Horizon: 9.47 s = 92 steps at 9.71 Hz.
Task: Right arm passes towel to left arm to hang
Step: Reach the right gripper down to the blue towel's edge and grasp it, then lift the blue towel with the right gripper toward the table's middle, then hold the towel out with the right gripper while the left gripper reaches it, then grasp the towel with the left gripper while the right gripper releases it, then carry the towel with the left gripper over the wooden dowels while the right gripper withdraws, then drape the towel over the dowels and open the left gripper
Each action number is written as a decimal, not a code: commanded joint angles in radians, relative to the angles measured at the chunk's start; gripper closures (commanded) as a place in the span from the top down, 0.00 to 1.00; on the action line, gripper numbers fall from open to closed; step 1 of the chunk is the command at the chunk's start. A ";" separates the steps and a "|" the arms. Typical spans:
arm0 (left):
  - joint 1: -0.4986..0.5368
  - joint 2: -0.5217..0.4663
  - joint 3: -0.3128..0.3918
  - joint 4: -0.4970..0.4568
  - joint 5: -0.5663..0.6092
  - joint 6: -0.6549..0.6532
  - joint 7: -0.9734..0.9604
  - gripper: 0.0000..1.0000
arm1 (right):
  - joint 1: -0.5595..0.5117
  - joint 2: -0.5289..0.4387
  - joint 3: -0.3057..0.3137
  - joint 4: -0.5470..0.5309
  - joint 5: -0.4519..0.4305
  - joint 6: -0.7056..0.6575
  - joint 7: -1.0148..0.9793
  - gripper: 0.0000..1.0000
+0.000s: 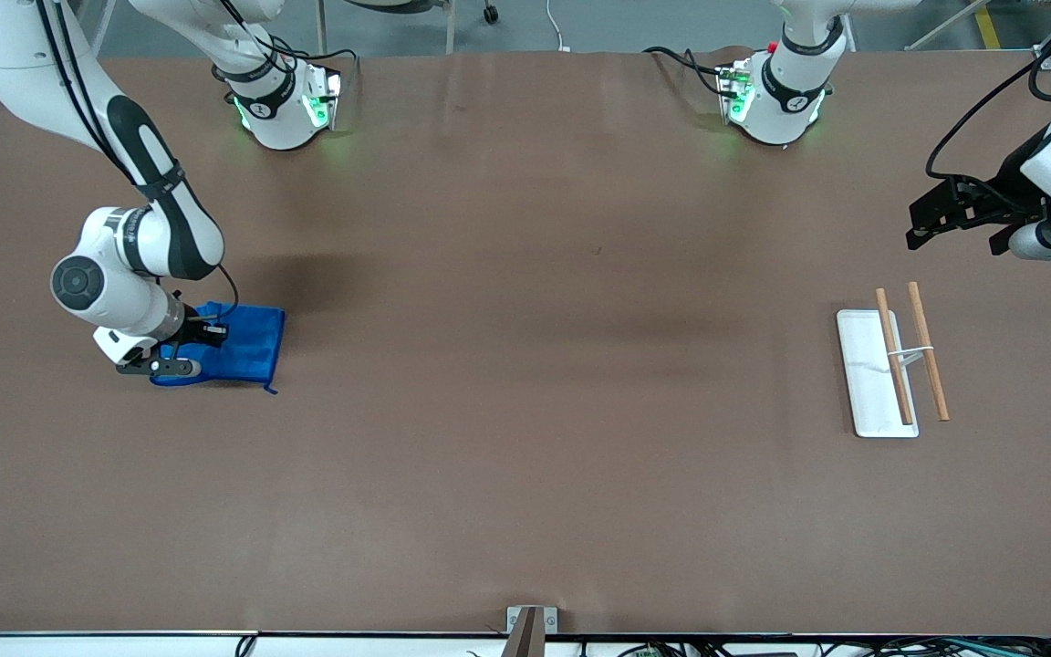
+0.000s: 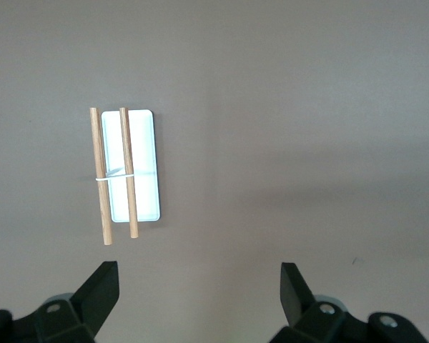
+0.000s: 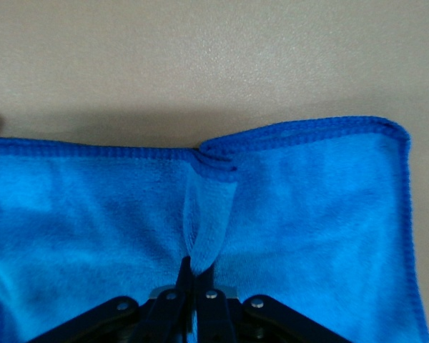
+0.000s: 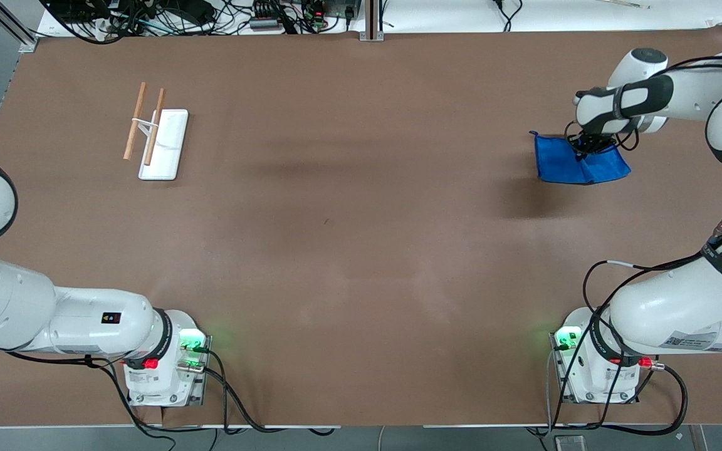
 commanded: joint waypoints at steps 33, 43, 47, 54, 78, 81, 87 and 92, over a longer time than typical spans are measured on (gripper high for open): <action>-0.070 0.025 0.035 -0.783 -1.454 -0.004 0.696 0.92 | 0.178 -0.036 0.755 0.403 1.946 -0.175 -0.340 0.00; -0.122 0.016 0.028 -0.860 -1.620 0.048 0.776 0.11 | 0.183 -0.036 0.755 0.401 1.960 -0.175 -0.340 0.00; -0.114 0.014 0.058 -0.843 -1.610 0.033 0.756 0.00 | 0.183 -0.036 0.755 0.403 1.960 -0.175 -0.340 0.00; -0.119 0.033 0.164 -0.636 -1.262 0.024 0.581 0.00 | 0.033 -0.059 0.748 0.346 1.577 -0.172 -0.160 1.00; -0.080 0.248 0.605 -0.154 -0.282 0.223 0.762 1.00 | -0.026 -0.381 -0.010 0.727 0.015 -0.947 0.057 1.00; -0.062 0.067 0.407 -0.222 -0.117 0.221 0.482 1.00 | -0.035 -0.387 -0.010 0.706 0.021 -0.956 0.062 1.00; -0.065 -0.049 0.137 -0.029 -0.004 -0.015 0.167 1.00 | -0.043 -0.386 -0.013 0.706 0.064 -0.953 0.063 1.00; -0.067 -0.006 0.135 0.094 0.001 -0.130 0.026 1.00 | -0.043 -0.386 -0.015 0.705 0.070 -0.952 0.083 1.00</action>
